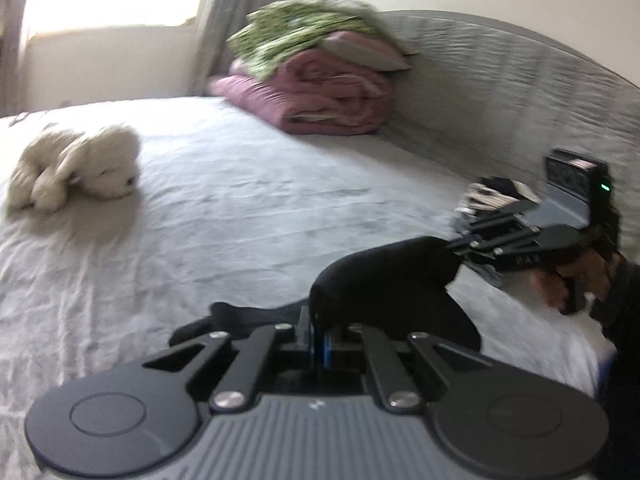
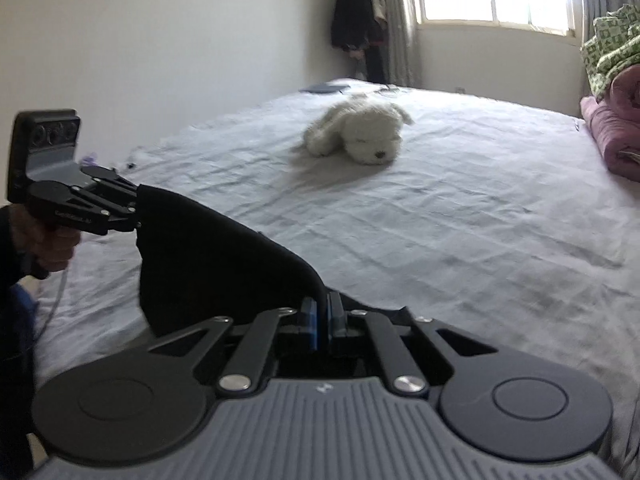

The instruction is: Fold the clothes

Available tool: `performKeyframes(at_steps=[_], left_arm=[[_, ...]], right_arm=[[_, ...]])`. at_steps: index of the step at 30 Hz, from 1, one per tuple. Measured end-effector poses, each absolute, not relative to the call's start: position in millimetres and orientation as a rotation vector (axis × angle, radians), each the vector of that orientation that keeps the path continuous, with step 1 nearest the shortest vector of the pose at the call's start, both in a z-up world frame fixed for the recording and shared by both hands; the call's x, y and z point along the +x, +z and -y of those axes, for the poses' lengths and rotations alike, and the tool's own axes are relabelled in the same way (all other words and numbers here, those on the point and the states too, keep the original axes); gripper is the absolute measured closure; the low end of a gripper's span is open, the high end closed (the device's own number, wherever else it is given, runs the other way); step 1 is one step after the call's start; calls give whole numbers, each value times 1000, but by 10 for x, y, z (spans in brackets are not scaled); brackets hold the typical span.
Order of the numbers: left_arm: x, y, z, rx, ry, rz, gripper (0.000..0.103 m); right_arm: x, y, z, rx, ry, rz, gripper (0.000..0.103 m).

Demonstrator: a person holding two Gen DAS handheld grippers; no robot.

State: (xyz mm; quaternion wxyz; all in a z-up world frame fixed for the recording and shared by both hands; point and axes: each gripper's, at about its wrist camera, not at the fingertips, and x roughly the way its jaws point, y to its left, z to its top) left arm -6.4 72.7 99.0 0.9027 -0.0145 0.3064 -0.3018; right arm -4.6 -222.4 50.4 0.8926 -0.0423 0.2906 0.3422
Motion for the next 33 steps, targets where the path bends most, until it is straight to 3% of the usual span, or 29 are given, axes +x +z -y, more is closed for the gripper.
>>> performKeyframes(at_steps=[9,13,16,30,32,33], left_arm=[[441,473,-704,-135,-513,-765,99],[488,387,-716,-152,-510,-772,93],[513,352,-750,-171,-501,-766,89],[519,335,-886,-213,-458,-751,89],[500,365,-885,-207,-461,-743,86],[493,377,-895,-214,-466,-742,77]], right_arm=[[386,108,2076,-94,579,-693,98],[481,11,2105,-32,564,-719,96],[517,-19,2195,73,548,-740,78],[516,75,2205,164,387,-677,76],[490,123,2254,161,360,-666,74],[471,143,2278,167,361,-664,74]])
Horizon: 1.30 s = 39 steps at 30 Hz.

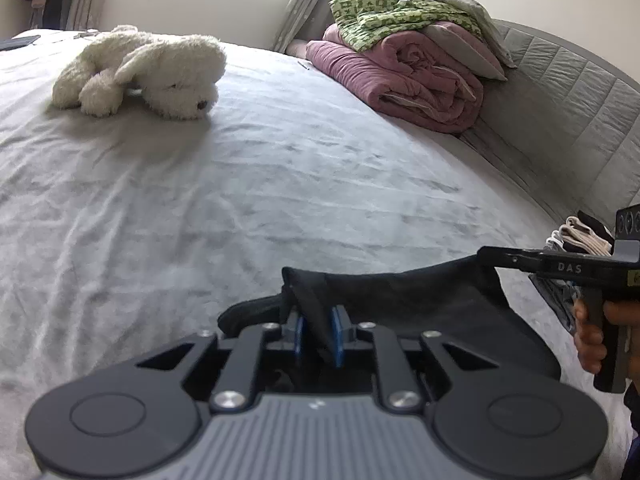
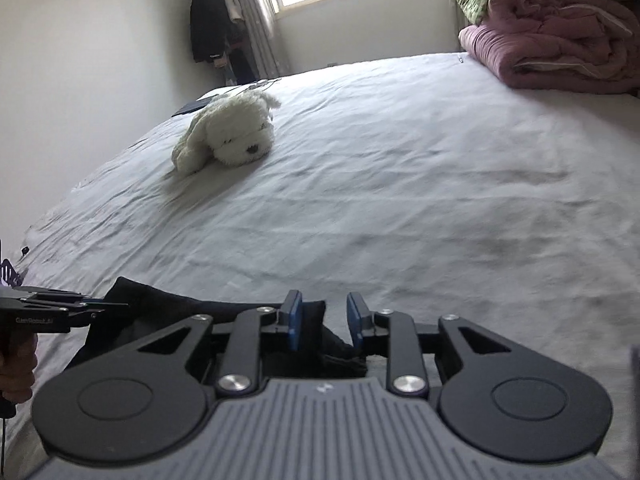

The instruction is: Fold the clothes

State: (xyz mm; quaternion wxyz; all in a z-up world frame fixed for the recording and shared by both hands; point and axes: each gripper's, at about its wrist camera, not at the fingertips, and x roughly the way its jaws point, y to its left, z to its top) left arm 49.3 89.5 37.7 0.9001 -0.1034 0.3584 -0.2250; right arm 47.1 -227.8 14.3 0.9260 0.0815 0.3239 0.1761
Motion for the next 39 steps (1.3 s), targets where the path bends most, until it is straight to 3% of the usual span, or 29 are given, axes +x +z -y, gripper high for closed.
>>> performKeyframes(at_steps=[1,3,13,14,15,16,20,26,28,33,36,39], left_arm=[[489,386,-910,-226,-472,-742,68],[481,401,-921,-238,-462,-738,63],[481,321,-808,-213,-383,-720,66],[477,321,-795,-206,-378,-713,71],[471,326,-784,-196,-368,-702,86],[467,330,-780,-197,-361,-697,91],[449,345,-769,-220,-348,-691,93],[488,288,-796,-238,-310,-709,83],[477,325,-823,-238,-292,-699,69],[446,437,-1003,-288,-238,-674,63],[336,519,-1083,-288,-209,-651,61],[144,562,-1080,-273,-191,-653,64]], right_arm=[[451,149,2300,178,358,-666,74],[410,155,2316,205,354,-680,74],[325,-30,2157,204,332,-791,78],[324,-34,2169,213,327,-790,80],[324,-37,2181,223,323,-789,88],[323,-41,2193,232,319,-788,101],[297,-24,2280,311,288,-776,102],[301,-99,2163,241,265,-786,102],[284,-75,2134,211,258,-773,100],[172,87,2131,166,260,-712,95],[24,263,2138,149,273,-659,95],[-188,370,2154,198,329,-636,89]])
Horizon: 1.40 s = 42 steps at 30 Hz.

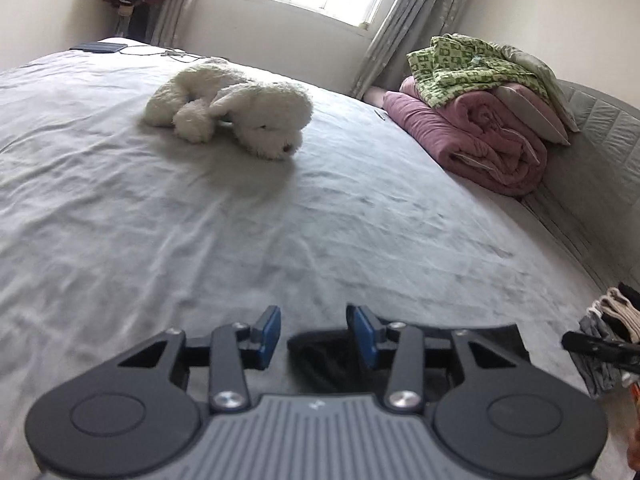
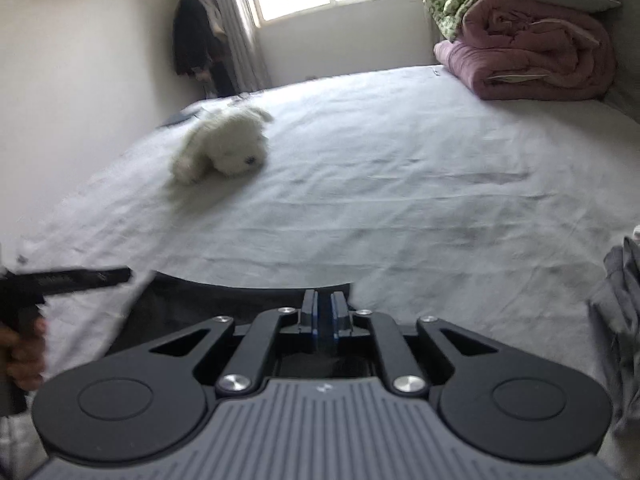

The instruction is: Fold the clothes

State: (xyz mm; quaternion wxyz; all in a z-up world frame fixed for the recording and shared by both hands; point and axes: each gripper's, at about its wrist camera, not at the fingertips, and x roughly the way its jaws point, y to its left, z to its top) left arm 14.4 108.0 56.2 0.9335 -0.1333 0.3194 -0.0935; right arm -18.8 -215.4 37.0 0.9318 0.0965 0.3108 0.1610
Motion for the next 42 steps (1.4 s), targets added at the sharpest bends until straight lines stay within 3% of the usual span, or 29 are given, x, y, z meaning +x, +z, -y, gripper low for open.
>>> performKeyframes(at_steps=[6,14,26,33,42], left_arm=[[-252,743,-706,-205,-290,-570,69],[-300,386,-95,-55,-403,-630,66],[-304,313,-157,-23,-384,-647,66],[-536,515,-114,23,-440,-584,65],[-561,361,-20,101,-431,-637,65]], right_arm=[[-466,244,1788,72,444,-678,88],[-414,62,1651,31,461,-715,88],[-391,-118,1633,-36,429,-769,93],[-566,147,1651,29,536,-668,87],[-574,-31,1428,-40,563,-754,85]])
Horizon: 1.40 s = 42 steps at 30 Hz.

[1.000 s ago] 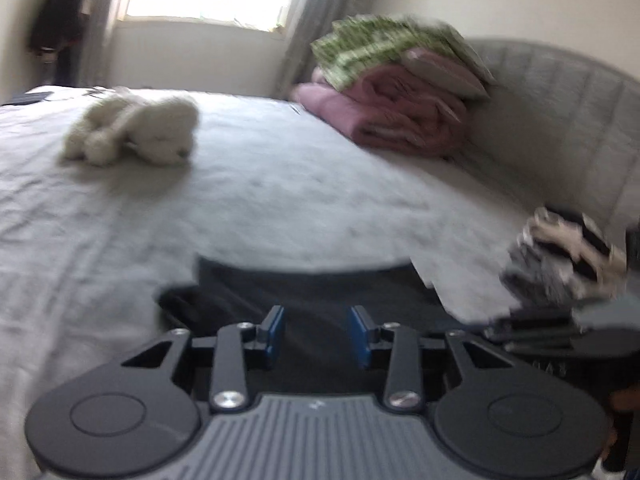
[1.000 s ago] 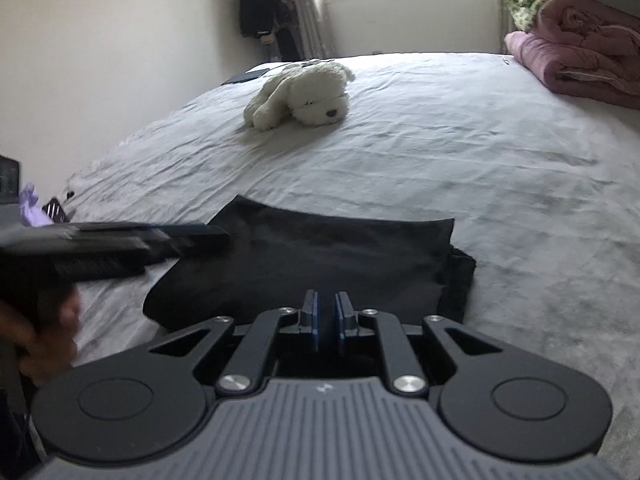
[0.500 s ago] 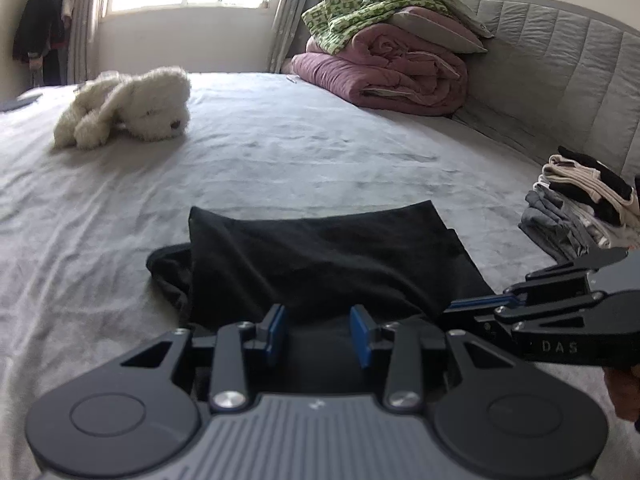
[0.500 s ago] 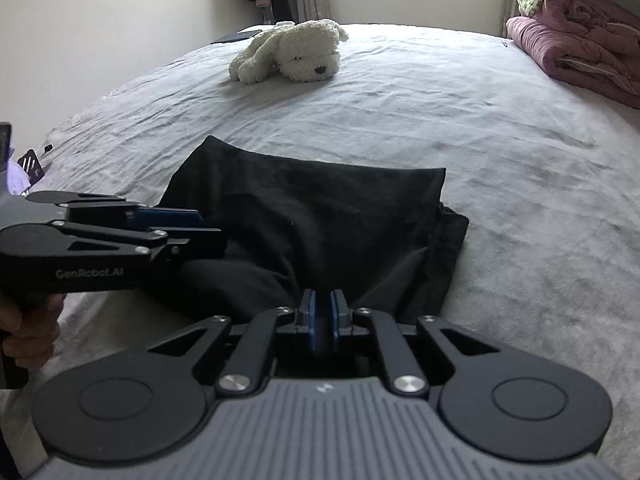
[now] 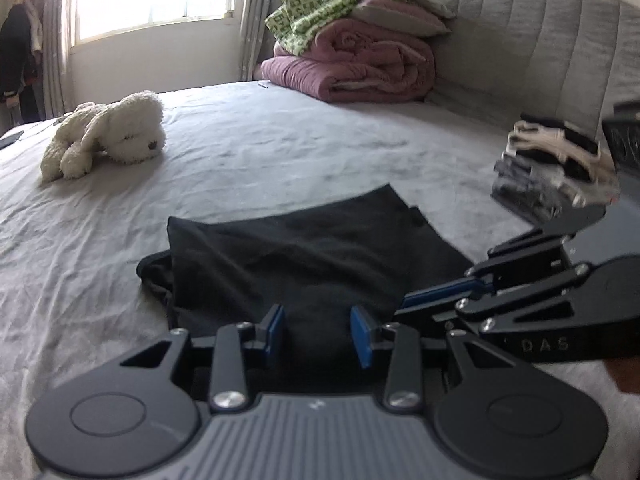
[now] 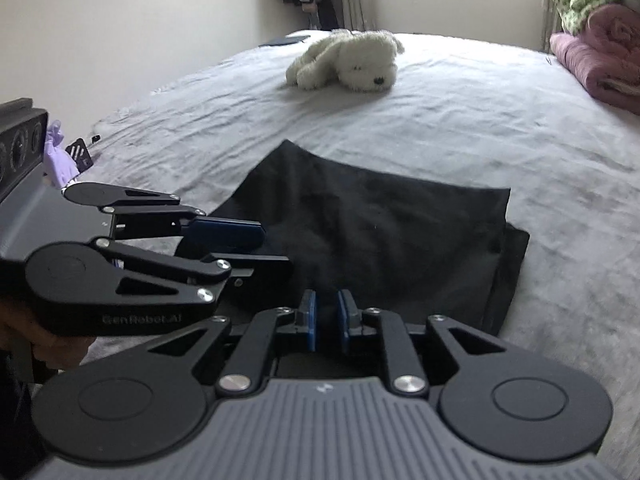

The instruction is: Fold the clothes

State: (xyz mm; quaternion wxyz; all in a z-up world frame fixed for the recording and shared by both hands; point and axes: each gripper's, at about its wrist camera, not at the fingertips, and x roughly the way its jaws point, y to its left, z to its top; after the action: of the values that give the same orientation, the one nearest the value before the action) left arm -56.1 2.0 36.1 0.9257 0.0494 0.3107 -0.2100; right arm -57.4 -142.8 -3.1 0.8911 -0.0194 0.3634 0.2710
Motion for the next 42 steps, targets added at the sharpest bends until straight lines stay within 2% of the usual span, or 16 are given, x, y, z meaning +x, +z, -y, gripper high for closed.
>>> performKeyframes(at_steps=[9,20,42], left_arm=[[-557,290,-35,121,-425,-649,62],[-655,266,-234,111,-431,-625,61],[-655,256,-414,124,-477,-580,49]], right_arm=[[-561,-98,1401,-93,552,-767,90],[-505,-78,1638,-70,533,-799,89],[-519,-95,1857,-27,484,-901,89]])
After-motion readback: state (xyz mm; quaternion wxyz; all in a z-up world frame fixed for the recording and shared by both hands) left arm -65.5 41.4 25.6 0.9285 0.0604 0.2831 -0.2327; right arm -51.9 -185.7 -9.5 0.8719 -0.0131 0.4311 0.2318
